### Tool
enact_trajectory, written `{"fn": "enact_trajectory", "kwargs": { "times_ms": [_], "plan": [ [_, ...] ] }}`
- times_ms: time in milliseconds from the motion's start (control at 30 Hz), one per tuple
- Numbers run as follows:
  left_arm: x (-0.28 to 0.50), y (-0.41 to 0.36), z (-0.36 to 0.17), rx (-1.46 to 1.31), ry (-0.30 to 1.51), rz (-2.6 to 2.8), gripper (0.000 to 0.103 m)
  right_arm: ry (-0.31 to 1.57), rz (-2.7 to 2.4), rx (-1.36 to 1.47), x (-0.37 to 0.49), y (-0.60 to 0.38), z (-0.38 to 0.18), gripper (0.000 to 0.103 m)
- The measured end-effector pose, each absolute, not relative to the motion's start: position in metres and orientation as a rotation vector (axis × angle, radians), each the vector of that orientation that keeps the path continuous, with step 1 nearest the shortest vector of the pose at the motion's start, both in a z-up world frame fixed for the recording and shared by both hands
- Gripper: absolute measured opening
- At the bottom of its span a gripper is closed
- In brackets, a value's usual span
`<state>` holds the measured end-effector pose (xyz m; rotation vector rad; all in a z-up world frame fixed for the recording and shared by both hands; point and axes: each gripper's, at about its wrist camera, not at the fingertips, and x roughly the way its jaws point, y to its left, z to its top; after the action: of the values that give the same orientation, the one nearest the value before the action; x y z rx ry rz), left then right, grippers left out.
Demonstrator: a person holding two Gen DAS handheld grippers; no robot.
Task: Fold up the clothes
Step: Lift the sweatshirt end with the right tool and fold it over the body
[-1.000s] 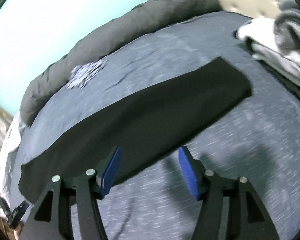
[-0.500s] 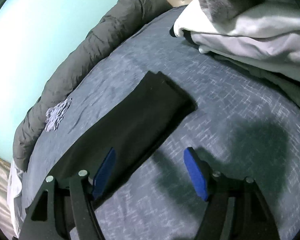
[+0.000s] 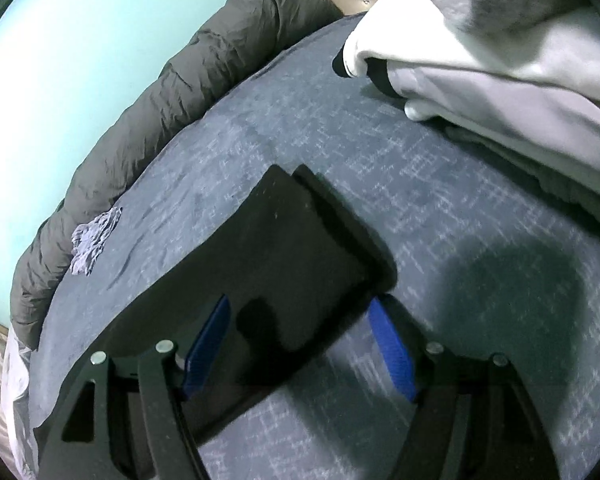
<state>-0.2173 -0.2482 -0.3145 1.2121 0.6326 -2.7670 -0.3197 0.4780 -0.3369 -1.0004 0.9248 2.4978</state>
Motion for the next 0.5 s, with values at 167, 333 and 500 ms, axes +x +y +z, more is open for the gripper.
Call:
{"fn": "enact_trajectory", "kwargs": {
  "times_ms": [167,333,500],
  "plan": [
    [-0.219,-0.246,-0.316,1.219,0.622,-2.768,0.097,0.9,2.514,-0.981,-0.326,0.479,-0.338,0.061],
    [-0.218,-0.246,-0.317,1.224,0.623,-2.773,0.097,0.885,2.535,-0.978,-0.326,0.475,-0.336,0.016],
    [-0.217,-0.247,-0.316,1.224,0.631,-2.773,0.097,0.83,2.594,-0.936,-0.319,0.464,-0.316,0.011]
  ]
}}
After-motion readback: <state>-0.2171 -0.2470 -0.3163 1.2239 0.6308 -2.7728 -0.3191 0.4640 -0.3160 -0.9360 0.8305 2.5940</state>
